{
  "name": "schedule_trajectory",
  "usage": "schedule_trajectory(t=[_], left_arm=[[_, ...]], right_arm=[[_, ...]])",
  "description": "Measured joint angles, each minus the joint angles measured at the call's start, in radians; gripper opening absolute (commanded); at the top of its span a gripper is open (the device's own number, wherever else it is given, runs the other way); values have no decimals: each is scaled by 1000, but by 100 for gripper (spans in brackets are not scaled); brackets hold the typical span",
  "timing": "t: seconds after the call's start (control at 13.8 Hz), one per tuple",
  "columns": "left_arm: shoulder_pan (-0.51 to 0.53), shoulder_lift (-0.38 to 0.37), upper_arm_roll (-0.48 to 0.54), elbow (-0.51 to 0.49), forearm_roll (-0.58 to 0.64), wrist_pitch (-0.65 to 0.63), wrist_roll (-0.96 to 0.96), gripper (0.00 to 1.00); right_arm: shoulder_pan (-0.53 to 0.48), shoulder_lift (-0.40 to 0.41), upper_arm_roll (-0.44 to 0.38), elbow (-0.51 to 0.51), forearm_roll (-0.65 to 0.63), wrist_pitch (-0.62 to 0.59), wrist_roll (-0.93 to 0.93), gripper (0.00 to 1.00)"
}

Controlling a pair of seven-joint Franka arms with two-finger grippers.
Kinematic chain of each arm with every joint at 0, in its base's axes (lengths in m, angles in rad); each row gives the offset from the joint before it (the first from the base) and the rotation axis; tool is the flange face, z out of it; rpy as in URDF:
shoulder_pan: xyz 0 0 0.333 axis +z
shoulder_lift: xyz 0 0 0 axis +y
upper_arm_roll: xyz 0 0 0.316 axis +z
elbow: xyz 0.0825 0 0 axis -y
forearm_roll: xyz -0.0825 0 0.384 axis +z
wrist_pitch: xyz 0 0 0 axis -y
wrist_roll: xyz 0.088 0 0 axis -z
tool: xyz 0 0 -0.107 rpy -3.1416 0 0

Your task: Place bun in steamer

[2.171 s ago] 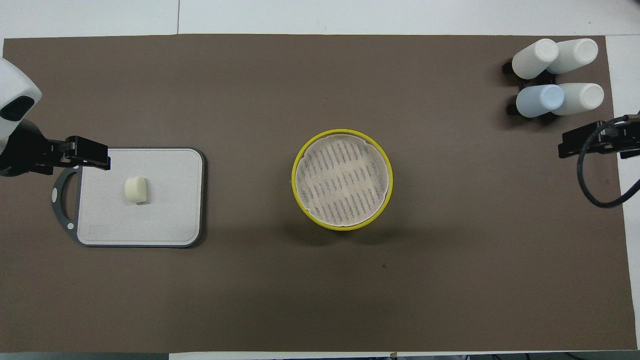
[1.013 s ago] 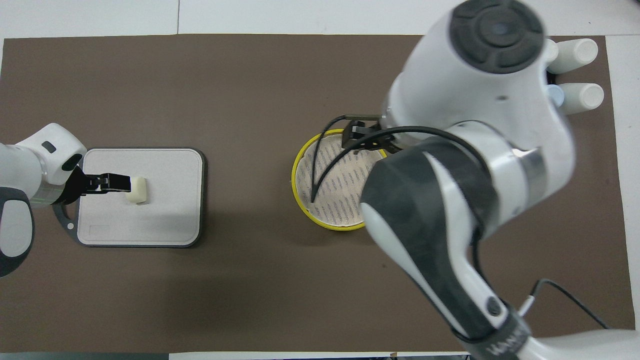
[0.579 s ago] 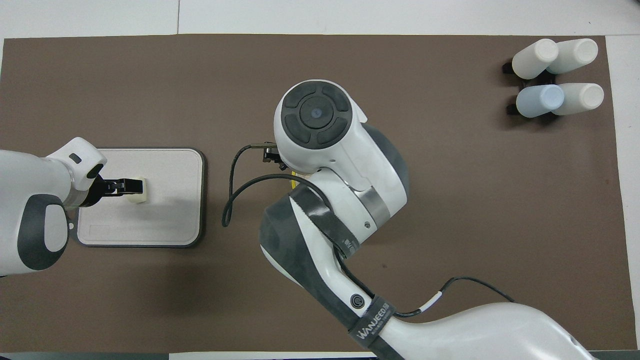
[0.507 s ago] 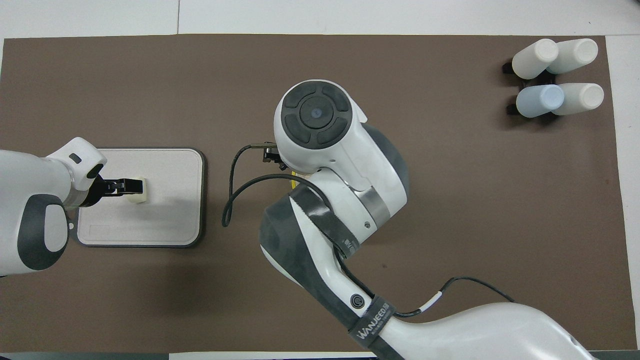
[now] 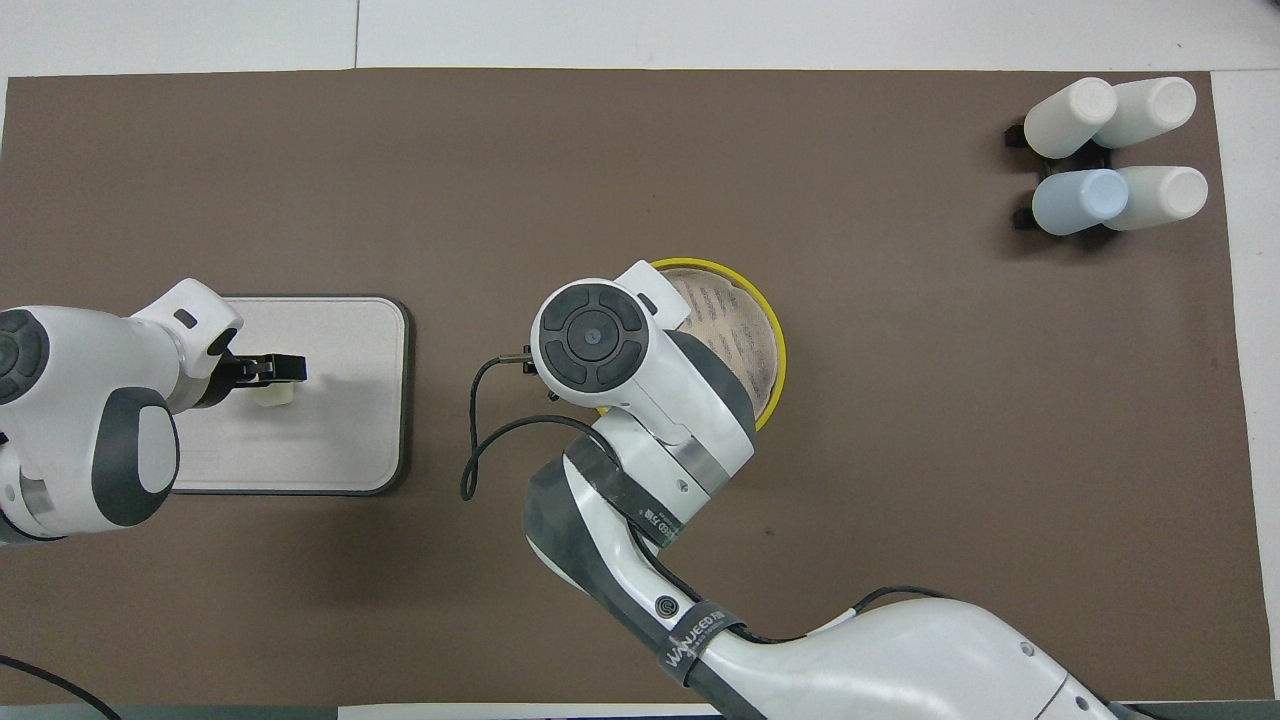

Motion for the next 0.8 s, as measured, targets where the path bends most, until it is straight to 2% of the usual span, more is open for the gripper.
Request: schedule_trajectory(t=[0.22, 0.29, 0.58, 0.8], left_arm=[[0, 0, -2, -10, 0, 0, -1, 49], [0, 0, -2, -16, 0, 0, -1, 44], [0, 0, -3, -25, 0, 0, -3, 32], [0, -1, -3, -24, 0, -2, -4, 30]], right_arm=[[21, -19, 0, -8, -5, 0, 0, 3], [26, -22, 0, -11, -10, 0, -5, 0], [23, -23, -9, -16, -27, 5, -85, 0], [24, -23, -11, -1, -33, -22, -126, 0]])
